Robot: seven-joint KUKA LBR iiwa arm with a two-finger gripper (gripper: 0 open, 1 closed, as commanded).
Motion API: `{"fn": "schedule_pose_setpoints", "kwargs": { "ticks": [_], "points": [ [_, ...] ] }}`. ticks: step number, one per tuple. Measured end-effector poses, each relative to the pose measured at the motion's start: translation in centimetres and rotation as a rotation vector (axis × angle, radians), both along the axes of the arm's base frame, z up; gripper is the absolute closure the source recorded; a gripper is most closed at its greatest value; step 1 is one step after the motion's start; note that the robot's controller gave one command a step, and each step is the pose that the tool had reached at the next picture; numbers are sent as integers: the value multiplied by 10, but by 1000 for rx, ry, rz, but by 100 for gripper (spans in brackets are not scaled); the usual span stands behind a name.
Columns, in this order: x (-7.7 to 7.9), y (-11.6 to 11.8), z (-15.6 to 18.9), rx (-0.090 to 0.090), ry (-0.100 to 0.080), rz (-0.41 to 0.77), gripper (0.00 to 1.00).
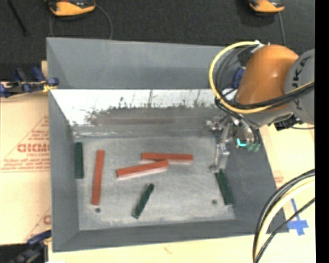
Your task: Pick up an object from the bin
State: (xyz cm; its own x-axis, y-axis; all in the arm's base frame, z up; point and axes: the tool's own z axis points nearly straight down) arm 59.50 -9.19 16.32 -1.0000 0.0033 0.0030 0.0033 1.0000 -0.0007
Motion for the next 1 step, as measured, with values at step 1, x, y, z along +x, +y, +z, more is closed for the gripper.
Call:
{"fn": "schedule_pose_setpoints", "kwargs": {
  "ticks": [1],
  "points": [
    [41, 46, -97, 1, -4, 4, 0]
  ]
}}
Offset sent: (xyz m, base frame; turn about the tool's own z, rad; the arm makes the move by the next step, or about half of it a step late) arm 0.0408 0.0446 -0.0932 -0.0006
